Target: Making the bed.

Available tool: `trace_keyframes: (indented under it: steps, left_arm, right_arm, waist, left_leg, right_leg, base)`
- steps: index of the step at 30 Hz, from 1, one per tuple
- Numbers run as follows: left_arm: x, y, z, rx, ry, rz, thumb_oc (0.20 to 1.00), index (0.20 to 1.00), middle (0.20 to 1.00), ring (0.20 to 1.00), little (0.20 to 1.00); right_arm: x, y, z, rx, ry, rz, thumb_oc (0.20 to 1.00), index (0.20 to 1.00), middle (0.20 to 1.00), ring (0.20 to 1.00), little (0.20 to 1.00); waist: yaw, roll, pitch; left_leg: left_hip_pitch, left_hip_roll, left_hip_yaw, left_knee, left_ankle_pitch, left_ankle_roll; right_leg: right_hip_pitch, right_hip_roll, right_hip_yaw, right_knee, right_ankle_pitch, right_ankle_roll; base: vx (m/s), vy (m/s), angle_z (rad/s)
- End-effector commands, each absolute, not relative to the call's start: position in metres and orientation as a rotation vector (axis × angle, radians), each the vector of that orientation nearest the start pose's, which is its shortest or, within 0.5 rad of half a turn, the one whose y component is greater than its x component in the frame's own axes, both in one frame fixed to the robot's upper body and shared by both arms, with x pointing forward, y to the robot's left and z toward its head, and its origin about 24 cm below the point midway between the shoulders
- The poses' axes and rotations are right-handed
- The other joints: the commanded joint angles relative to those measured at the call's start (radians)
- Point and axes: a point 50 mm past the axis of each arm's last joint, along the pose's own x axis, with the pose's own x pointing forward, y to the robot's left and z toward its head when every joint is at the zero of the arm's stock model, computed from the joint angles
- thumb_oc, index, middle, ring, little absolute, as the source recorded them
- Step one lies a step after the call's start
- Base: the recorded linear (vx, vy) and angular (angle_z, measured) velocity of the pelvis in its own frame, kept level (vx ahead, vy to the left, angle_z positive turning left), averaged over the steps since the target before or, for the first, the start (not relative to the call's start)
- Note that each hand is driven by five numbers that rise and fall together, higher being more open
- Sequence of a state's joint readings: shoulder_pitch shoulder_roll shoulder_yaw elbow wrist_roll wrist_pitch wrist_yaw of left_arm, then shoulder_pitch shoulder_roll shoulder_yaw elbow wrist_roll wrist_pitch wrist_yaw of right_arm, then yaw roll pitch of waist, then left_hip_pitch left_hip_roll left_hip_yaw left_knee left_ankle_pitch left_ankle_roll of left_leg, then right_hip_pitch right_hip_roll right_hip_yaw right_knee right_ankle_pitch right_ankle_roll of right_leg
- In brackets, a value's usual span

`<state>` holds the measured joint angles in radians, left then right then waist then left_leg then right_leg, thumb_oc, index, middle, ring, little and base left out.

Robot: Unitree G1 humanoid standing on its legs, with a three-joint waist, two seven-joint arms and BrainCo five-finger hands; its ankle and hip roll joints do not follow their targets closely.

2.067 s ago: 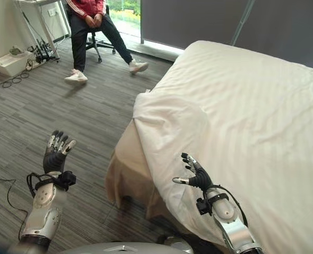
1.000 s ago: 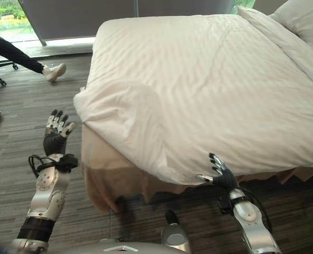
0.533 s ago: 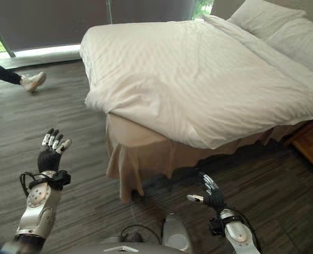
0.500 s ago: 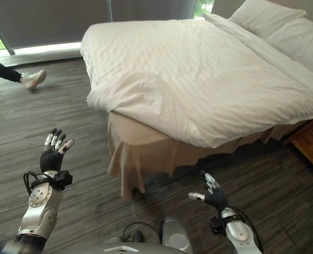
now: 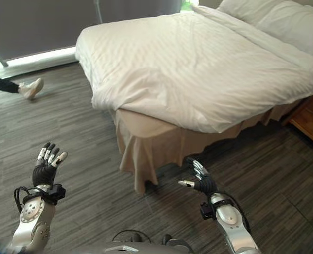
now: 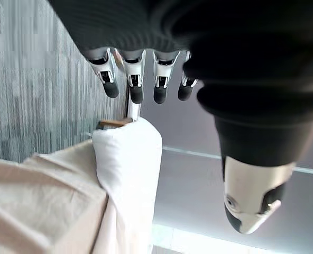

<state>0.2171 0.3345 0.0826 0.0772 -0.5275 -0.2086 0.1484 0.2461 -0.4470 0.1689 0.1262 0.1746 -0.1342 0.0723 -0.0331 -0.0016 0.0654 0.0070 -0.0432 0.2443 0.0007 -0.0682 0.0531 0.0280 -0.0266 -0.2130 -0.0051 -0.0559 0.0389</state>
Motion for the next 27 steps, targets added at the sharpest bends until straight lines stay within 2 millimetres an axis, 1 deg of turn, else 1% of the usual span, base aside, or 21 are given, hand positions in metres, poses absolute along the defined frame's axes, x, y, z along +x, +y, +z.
trace_keyframes:
  steps: [1,2,3,4,5,6,7,8,10,11,12,13,15,17,20,22,23,24,25,26,27]
  left_arm:
    - [0.212,0.263,0.044,-0.134,-0.107,0.329,1.0,1.0,1.0,1.0,1.0]
    - [0.218,0.26,0.046,-0.147,-0.119,0.313,1.0,1.0,1.0,1.0,1.0]
    - [0.218,0.26,0.046,-0.146,-0.12,0.313,1.0,1.0,1.0,1.0,1.0]
    - [0.221,0.258,0.049,-0.147,-0.13,0.3,1.0,1.0,1.0,1.0,1.0]
    - [0.225,0.253,0.053,-0.164,-0.153,0.286,1.0,1.0,1.0,1.0,1.0]
    - [0.225,0.253,0.053,-0.164,-0.154,0.286,1.0,1.0,1.0,1.0,1.0]
    - [0.225,0.25,0.052,-0.2,-0.157,0.285,1.0,1.0,1.0,1.0,1.0]
    - [0.225,0.248,0.052,-0.208,-0.155,0.281,1.0,1.0,1.0,1.0,1.0]
    - [0.225,0.248,0.052,-0.212,-0.158,0.286,1.0,1.0,1.0,1.0,1.0]
    - [0.225,0.248,0.052,-0.212,-0.158,0.286,1.0,1.0,1.0,1.0,1.0]
    - [0.224,0.248,0.05,-0.214,-0.149,0.284,1.0,1.0,1.0,1.0,1.0]
    - [0.225,0.246,0.049,-0.215,-0.145,0.278,1.0,1.0,1.0,1.0,1.0]
    - [0.229,0.242,0.05,-0.221,-0.152,0.261,1.0,1.0,1.0,1.0,1.0]
    - [0.232,0.24,0.051,-0.227,-0.16,0.255,1.0,1.0,1.0,1.0,1.0]
    - [0.236,0.238,0.056,-0.237,-0.183,0.246,1.0,1.0,1.0,1.0,1.0]
    - [0.236,0.237,0.057,-0.239,-0.189,0.243,1.0,1.0,1.0,1.0,1.0]
    - [0.239,0.239,0.061,-0.209,-0.199,0.248,1.0,1.0,1.0,1.0,1.0]
    - [0.239,0.239,0.061,-0.208,-0.199,0.249,1.0,1.0,1.0,1.0,1.0]
    - [0.241,0.242,0.066,-0.179,-0.216,0.26,1.0,1.0,1.0,1.0,1.0]
    - [0.242,0.247,0.075,-0.134,-0.249,0.271,1.0,1.0,1.0,1.0,1.0]
    - [0.242,0.248,0.075,-0.133,-0.249,0.271,1.0,1.0,1.0,1.0,1.0]
  right_arm:
    - [0.207,-0.219,0.005,-0.261,0.156,0.169,1.0,1.0,1.0,1.0,1.0]
    - [0.208,-0.22,0.006,-0.258,0.152,0.167,1.0,1.0,1.0,1.0,1.0]
    - [0.208,-0.22,0.006,-0.257,0.151,0.167,1.0,1.0,1.0,1.0,1.0]
    - [0.209,-0.22,0.008,-0.259,0.146,0.169,1.0,1.0,1.0,1.0,1.0]
    - [0.212,-0.221,0.009,-0.282,0.142,0.177,1.0,1.0,1.0,1.0,1.0]
    - [0.213,-0.221,0.009,-0.282,0.142,0.177,1.0,1.0,1.0,1.0,1.0]
    - [0.213,-0.22,0.009,-0.286,0.143,0.178,1.0,1.0,1.0,1.0,1.0]
    - [0.212,-0.221,0.008,-0.278,0.147,0.17,1.0,1.0,1.0,1.0,1.0]
    - [0.21,-0.224,0.007,-0.268,0.148,0.151,1.0,1.0,1.0,1.0,1.0]
    - [0.209,-0.224,0.007,-0.268,0.148,0.151,1.0,1.0,1.0,1.0,1.0]
    - [0.208,-0.226,0.008,-0.263,0.143,0.144,1.0,1.0,1.0,1.0,1.0]
    - [0.207,-0.227,0.007,-0.267,0.148,0.136,1.0,1.0,1.0,1.0,1.0]
    - [0.206,-0.232,0.007,-0.288,0.152,0.123,1.0,1.0,1.0,1.0,1.0]
    - [0.206,-0.234,0.007,-0.305,0.151,0.112,1.0,1.0,1.0,1.0,1.0]
    - [0.207,-0.234,0.007,-0.309,0.149,0.102,1.0,1.0,1.0,1.0,1.0]
    - [0.208,-0.234,0.007,-0.312,0.149,0.097,1.0,1.0,1.0,1.0,1.0]
    - [0.213,-0.233,0.006,-0.326,0.144,0.083,1.0,1.0,1.0,1.0,1.0]
    - [0.213,-0.233,0.006,-0.326,0.143,0.083,1.0,1.0,1.0,1.0,1.0]
    - [0.217,-0.229,0.008,-0.308,0.128,0.082,1.0,1.0,1.0,1.0,1.0]
    - [0.22,-0.22,0.01,-0.286,0.108,0.114,1.0,1.0,1.0,1.0,1.0]
    - [0.22,-0.22,0.01,-0.285,0.108,0.114,1.0,1.0,1.0,1.0,1.0]
  waist:
    - [-0.001,-0.026,-0.005]
    - [0.002,-0.042,0.022]
    - [0.002,-0.043,0.021]
    - [0.009,-0.046,0.036]
    - [0.033,-0.044,0.062]
    - [0.033,-0.043,0.062]
    - [0.049,-0.048,0.062]
    - [0.047,-0.054,0.057]
    - [0.039,-0.061,0.049]
    - [0.039,-0.063,0.048]
    - [0.029,-0.056,0.04]
    - [0.024,-0.048,0.037]
    - [0.006,-0.028,0.036]
    - [-0.003,-0.016,0.037]
    - [-0.003,-0.005,0.026]
    - [-0.002,0.003,0.015]
    - [-0.003,0.014,-0.003]
    - [-0.001,0.013,-0.002]
    - [-0.002,0.017,-0.004]
    - [0.004,0.026,-0.006]
    - [0.009,0.024,-0.007]
  left_leg:
    - [0.039,0.017,-0.004,0.026,-0.031,-0.026]
    - [-0.041,0.044,-0.01,0.211,-0.033,-0.042]
    - [-0.047,0.045,-0.01,0.216,-0.034,-0.041]
    - [-0.094,0.055,-0.037,0.312,-0.024,-0.048]
    - [-0.148,0.036,-0.146,0.444,0.0,-0.057]
    - [-0.152,0.037,-0.147,0.449,-0.001,-0.057]
    - [-0.163,0.011,-0.244,0.427,-0.005,-0.036]
    - [-0.168,0.012,-0.275,0.394,-0.003,-0.03]
    - [-0.163,0.025,-0.316,0.31,0.009,-0.029]
    - [-0.158,0.023,-0.316,0.298,0.015,-0.03]
    - [-0.125,0.029,-0.351,0.176,0.033,-0.037]
    - [-0.113,0.032,-0.363,0.116,0.053,-0.047]
    - [-0.11,0.038,-0.346,0.042,0.101,-0.068]
    - [-0.119,0.034,-0.318,0.025,0.119,-0.076]
    - [-0.113,0.021,-0.289,0.046,0.09,-0.071]
    - [-0.096,0.016,-0.288,0.024,0.078,-0.061]
    - [-0.067,0.003,-0.276,0.004,0.06,-0.039]
    - [-0.065,0.003,-0.274,0.002,0.06,-0.038]
    - [-0.051,0.002,-0.262,-0.008,0.05,-0.026]
    - [-0.012,-0.004,-0.237,-0.038,0.039,0.005]
    - [-0.012,-0.005,-0.232,-0.043,0.041,0.005]
  right_leg:
    - [0.028,0.034,0.046,-0.04,0.002,0.01]
    - [0.039,0.032,0.063,-0.039,0.001,-0.01]
    - [0.037,0.033,0.064,-0.04,0.003,-0.01]
    - [0.037,0.036,0.074,-0.037,0.003,-0.022]
    - [0.043,0.049,0.116,-0.036,-0.001,-0.043]
    - [0.042,0.05,0.116,-0.037,0.0,-0.044]
    - [0.048,0.051,0.162,-0.042,0.005,-0.045]
    - [0.047,0.044,0.169,-0.041,0.007,-0.046]
    - [0.048,0.04,0.179,-0.042,0.001,-0.047]
    - [0.047,0.038,0.179,-0.041,0.001,-0.047]
    - [0.049,0.039,0.187,-0.042,-0.007,-0.05]
    - [0.051,0.039,0.191,-0.045,-0.011,-0.049]
    - [0.059,0.033,0.183,-0.043,-0.019,-0.049]
    - [0.073,0.025,0.179,-0.042,-0.03,-0.046]
    - [0.107,0.006,0.18,-0.042,-0.05,-0.036]
    - [0.113,-0.002,0.184,-0.039,-0.055,-0.028]
    - [0.11,-0.023,0.184,-0.005,-0.054,-0.005]
    - [0.109,-0.023,0.186,-0.001,-0.056,-0.004]
    - [0.092,-0.029,0.19,0.038,-0.05,0.004]
    - [0.022,-0.045,0.193,0.196,-0.014,0.039]
    - [0.01,-0.047,0.199,0.214,-0.021,0.04]
  base:
    - [-0.06,-0.333,-0.18]
    - [-0.06,-0.172,-0.22]
    - [-0.09,-0.251,-0.24]
    - [-0.07,-0.174,-0.3]
    - [-0.07,-0.172,-0.42]
    - [-0.01,-0.144,-0.57]
    - [0.04,-0.082,-1.02]
    - [0.07,-0.106,-1.05]
    - [0.07,-0.057,-0.73]
    - [0.12,-0.001,-0.06]
    - [0.14,0.052,0.08]
    - [0.19,0.119,-0.05]
    - [0.15,0.174,-0.15]
    - [0.15,0.174,0.06]
    - [0.34,0.344,-0.09]
    - [0.23,0.249,-0.08]
    - [0.24,0.266,-0.13]
    - [0.32,0.373,-0.17]
    - [0.25,0.346,-0.23]
    - [0.25,0.344,-0.32]
    - [0.22,0.346,-0.74]
